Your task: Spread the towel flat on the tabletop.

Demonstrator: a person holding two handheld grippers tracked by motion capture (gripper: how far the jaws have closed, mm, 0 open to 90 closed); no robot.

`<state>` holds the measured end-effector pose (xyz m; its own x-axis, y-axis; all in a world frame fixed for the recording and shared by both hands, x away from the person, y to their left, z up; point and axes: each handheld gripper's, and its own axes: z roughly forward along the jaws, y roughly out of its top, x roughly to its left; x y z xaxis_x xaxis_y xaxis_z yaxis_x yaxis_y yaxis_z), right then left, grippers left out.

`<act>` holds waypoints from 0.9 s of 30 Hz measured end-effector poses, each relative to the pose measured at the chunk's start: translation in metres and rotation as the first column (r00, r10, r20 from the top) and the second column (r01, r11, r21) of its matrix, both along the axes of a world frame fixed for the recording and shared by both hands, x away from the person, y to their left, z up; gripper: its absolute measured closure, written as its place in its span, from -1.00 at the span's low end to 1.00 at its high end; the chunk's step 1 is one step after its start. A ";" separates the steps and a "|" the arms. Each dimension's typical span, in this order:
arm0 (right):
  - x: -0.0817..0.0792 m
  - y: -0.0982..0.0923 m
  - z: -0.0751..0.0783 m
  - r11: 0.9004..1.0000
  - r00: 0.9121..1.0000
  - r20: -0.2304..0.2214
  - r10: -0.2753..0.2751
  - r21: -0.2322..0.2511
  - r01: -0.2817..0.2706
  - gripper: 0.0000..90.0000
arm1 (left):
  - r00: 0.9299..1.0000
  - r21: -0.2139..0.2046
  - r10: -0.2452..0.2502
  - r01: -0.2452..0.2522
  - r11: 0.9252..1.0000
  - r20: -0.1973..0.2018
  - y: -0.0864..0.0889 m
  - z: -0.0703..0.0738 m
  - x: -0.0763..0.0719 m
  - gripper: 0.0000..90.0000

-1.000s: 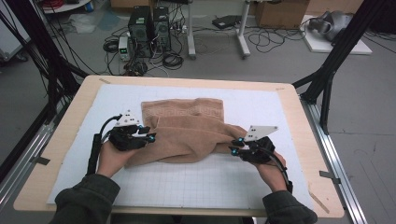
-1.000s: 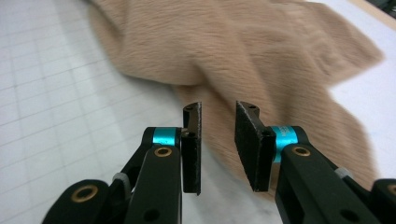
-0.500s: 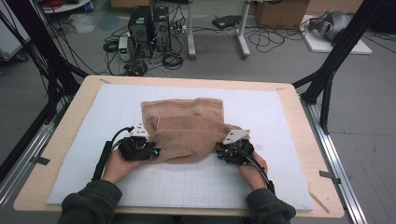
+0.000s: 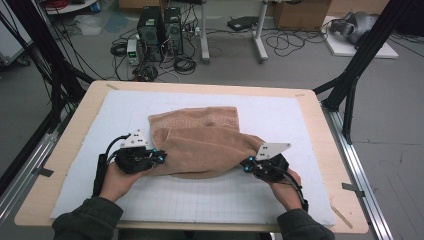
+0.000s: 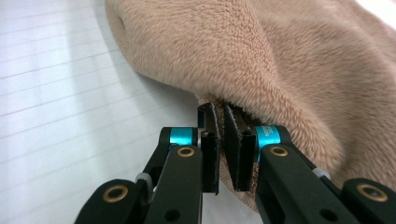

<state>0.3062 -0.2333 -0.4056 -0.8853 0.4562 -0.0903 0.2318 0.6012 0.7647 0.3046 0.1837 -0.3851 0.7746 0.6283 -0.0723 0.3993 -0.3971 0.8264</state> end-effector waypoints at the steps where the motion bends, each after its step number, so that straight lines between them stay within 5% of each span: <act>1: -0.003 -0.004 0.004 1.000 1.000 0.005 0.005 0.003 -0.005 0.89 | 1.000 -0.013 -0.008 0.008 1.000 0.005 -0.001 0.004 -0.002 0.85; 8: -0.018 -0.039 0.033 1.000 0.999 0.039 0.001 0.015 -0.002 0.90 | 0.999 -0.091 -0.034 0.036 0.995 0.019 -0.006 0.025 -0.009 0.87; 14: -0.012 -0.072 0.044 0.997 0.996 0.038 -0.078 0.008 0.077 0.90 | 1.000 -0.083 -0.009 0.008 0.996 -0.005 -0.009 0.012 0.000 0.87; 18: 0.004 -0.066 0.027 0.994 0.994 -0.023 -0.105 -0.017 0.104 0.88 | 0.999 0.016 0.006 -0.006 1.000 -0.031 -0.021 -0.007 0.006 0.86; 21: 0.011 -0.056 0.015 0.995 0.994 -0.048 -0.100 -0.010 0.100 0.77 | 0.999 0.049 0.004 -0.003 0.999 -0.036 -0.023 -0.017 0.008 0.80; 27: 0.002 -0.036 0.019 0.998 0.998 -0.017 -0.062 0.024 0.062 0.56 | 1.000 0.025 0.019 -0.018 1.000 -0.012 -0.007 -0.010 0.006 0.42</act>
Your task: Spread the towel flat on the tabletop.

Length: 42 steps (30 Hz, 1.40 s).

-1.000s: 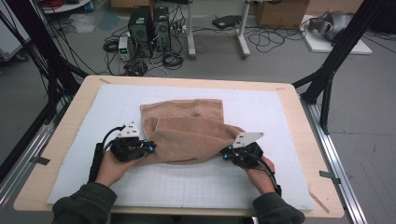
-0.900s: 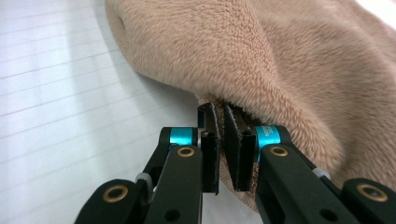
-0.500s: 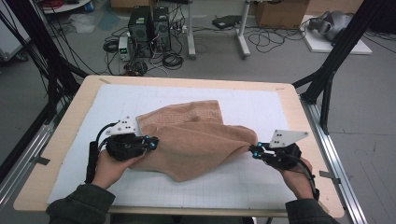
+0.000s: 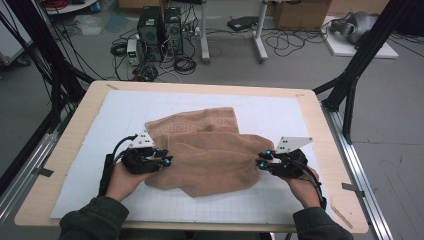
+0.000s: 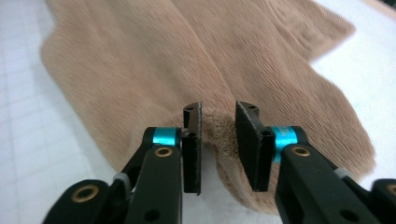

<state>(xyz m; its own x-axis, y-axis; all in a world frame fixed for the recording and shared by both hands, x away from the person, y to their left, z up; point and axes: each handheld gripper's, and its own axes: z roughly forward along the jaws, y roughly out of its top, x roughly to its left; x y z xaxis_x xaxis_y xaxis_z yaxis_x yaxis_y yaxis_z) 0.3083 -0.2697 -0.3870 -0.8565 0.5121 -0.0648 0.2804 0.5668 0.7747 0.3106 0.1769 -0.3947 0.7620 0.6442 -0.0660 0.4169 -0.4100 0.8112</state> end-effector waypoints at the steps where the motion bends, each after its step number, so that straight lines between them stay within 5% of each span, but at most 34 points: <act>1: -0.001 0.002 0.002 1.000 1.000 0.005 0.003 -0.002 -0.003 0.52 | 1.000 0.001 0.002 -0.002 1.000 0.002 0.003 0.001 0.000 0.40; 16: -0.021 0.018 0.014 0.998 0.999 0.041 0.019 0.065 -0.022 0.24 | 0.996 0.023 -0.087 0.088 0.996 -0.030 0.010 -0.029 0.008 0.24; 19: -0.023 0.021 0.018 0.994 0.998 0.057 0.024 0.104 -0.030 0.20 | 0.993 0.072 -0.089 0.095 0.993 -0.074 0.001 -0.039 0.014 0.36; 21: -0.024 0.027 0.019 0.996 0.998 0.063 0.028 0.088 -0.034 0.19 | 0.993 0.079 -0.087 0.093 0.992 -0.075 -0.001 -0.042 0.016 0.49; 29: -0.017 0.061 -0.026 0.991 0.990 -0.051 0.129 0.034 -0.127 0.20 | 0.997 0.102 -0.070 0.074 0.992 -0.046 0.002 -0.037 0.006 0.83; 33: -0.015 0.079 -0.046 0.985 0.980 -0.101 0.169 -0.014 -0.172 0.28 | 0.996 0.095 -0.070 0.075 0.993 -0.052 0.009 -0.036 -0.001 0.85; 36: -0.014 0.088 -0.054 0.977 0.971 -0.122 0.204 -0.032 -0.209 0.55 | 0.997 0.093 -0.070 0.073 0.993 -0.041 0.013 -0.032 -0.006 0.86; 39: -0.015 0.091 -0.052 0.969 0.964 -0.117 0.237 -0.038 -0.243 0.87 | 0.996 0.086 -0.079 0.081 0.993 -0.028 0.014 -0.028 -0.015 0.86; 42: -0.018 0.088 -0.046 0.961 0.953 -0.130 0.274 0.000 -0.276 0.91 | 0.997 0.051 -0.080 0.081 0.995 -0.019 0.018 -0.023 -0.029 0.86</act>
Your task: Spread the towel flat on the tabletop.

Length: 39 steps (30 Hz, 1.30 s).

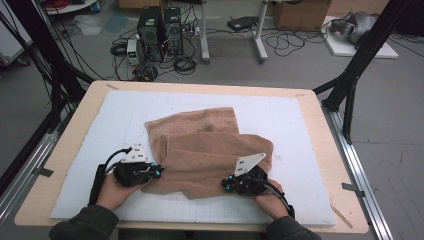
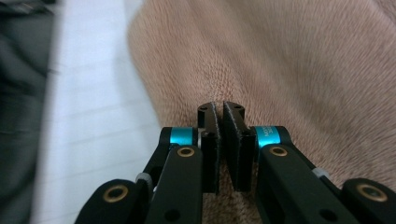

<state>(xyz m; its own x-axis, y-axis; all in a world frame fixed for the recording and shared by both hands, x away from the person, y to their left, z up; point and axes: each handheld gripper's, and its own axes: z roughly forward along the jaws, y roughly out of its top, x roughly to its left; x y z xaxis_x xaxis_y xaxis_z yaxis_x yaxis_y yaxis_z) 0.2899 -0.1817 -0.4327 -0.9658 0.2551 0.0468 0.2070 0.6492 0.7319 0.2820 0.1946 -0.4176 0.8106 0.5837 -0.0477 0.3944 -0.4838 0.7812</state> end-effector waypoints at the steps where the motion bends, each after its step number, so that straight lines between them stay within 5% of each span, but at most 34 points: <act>1: -0.003 -0.002 0.004 1.000 1.000 -0.002 0.013 0.016 -0.012 0.91 | 1.000 -0.011 -0.005 0.005 1.000 0.006 0.001 0.003 -0.005 0.86; 6: -0.026 -0.011 0.033 0.996 0.998 0.027 0.063 0.064 -0.065 0.91 | 0.999 -0.048 -0.045 0.046 0.998 0.023 0.005 0.020 -0.030 0.86; 9: -0.040 -0.021 0.055 0.988 0.995 0.056 0.085 0.123 -0.091 0.90 | 0.993 -0.082 -0.110 0.112 0.990 0.033 0.004 0.032 -0.045 0.82; 14: -0.040 -0.038 0.076 0.986 0.996 0.086 0.040 0.157 -0.053 0.71 | 0.991 -0.105 -0.122 0.127 0.986 0.046 0.002 0.039 -0.042 0.40; 20: -0.023 -0.039 0.044 0.998 0.999 0.033 -0.017 0.056 0.015 0.50 | 0.996 -0.089 -0.089 0.089 0.992 0.007 -0.012 0.019 -0.015 0.37; 23: -0.016 -0.042 0.020 0.999 0.999 0.009 -0.050 -0.010 0.051 0.43 | 0.994 -0.010 -0.103 0.103 0.995 -0.023 -0.027 0.003 -0.004 0.37; 27: -0.010 -0.047 0.000 0.994 0.996 -0.005 -0.089 -0.068 0.089 0.38 | 0.991 0.075 -0.126 0.130 0.989 -0.045 -0.044 -0.010 0.002 0.35; 30: -0.008 -0.050 -0.009 0.994 0.994 -0.029 -0.102 -0.035 0.101 0.50 | 0.988 0.149 -0.155 0.156 0.976 -0.023 -0.052 -0.018 0.000 0.67; 33: -0.009 -0.047 -0.010 0.996 0.996 -0.037 -0.086 -0.021 0.085 0.84 | 0.987 0.160 -0.162 0.162 0.974 -0.018 -0.052 -0.016 -0.002 0.90; 35: -0.010 -0.043 -0.009 0.997 0.997 -0.037 -0.066 -0.027 0.065 0.88 | 0.987 0.159 -0.161 0.162 0.974 -0.018 -0.048 -0.015 -0.004 0.92; 39: -0.018 -0.032 -0.007 1.000 0.999 -0.049 -0.023 -0.006 0.023 0.89 | 0.991 0.093 -0.134 0.134 0.987 -0.008 -0.028 -0.013 -0.016 0.93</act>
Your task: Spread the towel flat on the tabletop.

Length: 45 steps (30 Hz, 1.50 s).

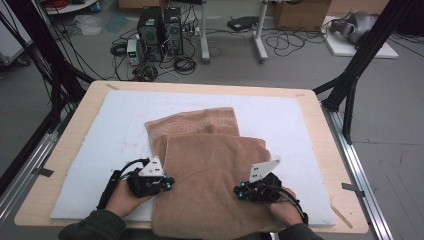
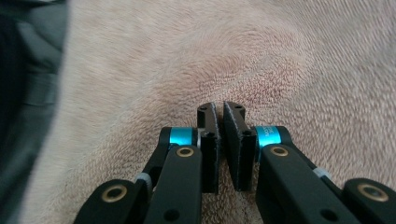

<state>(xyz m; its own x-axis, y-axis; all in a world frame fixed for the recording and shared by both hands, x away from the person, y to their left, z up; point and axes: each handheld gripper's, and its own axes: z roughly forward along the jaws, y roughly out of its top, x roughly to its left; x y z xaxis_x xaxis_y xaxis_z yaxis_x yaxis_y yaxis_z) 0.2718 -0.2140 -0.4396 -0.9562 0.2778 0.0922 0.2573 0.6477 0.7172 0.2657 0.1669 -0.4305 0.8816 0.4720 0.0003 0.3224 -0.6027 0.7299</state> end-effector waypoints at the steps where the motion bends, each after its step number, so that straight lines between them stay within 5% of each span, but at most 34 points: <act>1: -0.003 0.003 0.002 1.000 1.000 0.002 0.016 0.001 -0.016 0.89 | 1.000 -0.001 0.005 -0.005 1.000 0.003 0.007 0.000 -0.004 0.93; 5: -0.018 0.017 0.008 0.997 0.997 0.018 0.070 0.021 -0.070 0.89 | 0.999 -0.032 0.035 -0.034 0.999 0.015 0.031 0.001 -0.023 0.93; 12: -0.035 0.033 0.026 0.986 0.989 0.021 0.150 0.074 -0.151 0.73 | 1.000 -0.060 0.000 0.001 0.998 0.015 0.044 0.015 -0.042 0.89; 16: -0.024 0.021 0.038 0.996 0.994 0.084 0.071 0.039 -0.074 0.52 | 1.000 -0.108 0.014 -0.012 0.994 0.022 0.042 0.022 -0.030 0.50; 20: -0.001 0.006 0.033 1.000 0.993 0.115 -0.012 -0.013 0.013 0.40 | 0.998 -0.134 0.043 -0.038 0.990 0.037 0.031 0.022 -0.006 0.42; 27: 0.029 -0.007 0.002 0.994 0.994 0.062 -0.086 -0.065 0.090 0.39 | 0.999 -0.014 0.049 -0.049 0.999 -0.021 0.009 -0.006 0.023 0.41; 32: 0.027 -0.009 -0.004 0.998 0.998 0.024 -0.064 -0.008 0.064 0.85 | 0.998 -0.006 0.056 -0.056 0.998 0.003 0.009 -0.009 0.017 0.84; 40: -0.003 -0.002 0.003 1.000 1.000 0.022 0.004 0.000 -0.004 0.87 | 1.000 -0.027 0.024 -0.024 0.999 -0.003 0.028 -0.005 -0.018 0.89; 45: -0.028 0.003 0.017 0.996 0.997 0.032 0.071 0.053 -0.072 0.74 | 1.000 -0.077 0.010 -0.011 0.997 -0.016 0.046 0.004 -0.040 0.81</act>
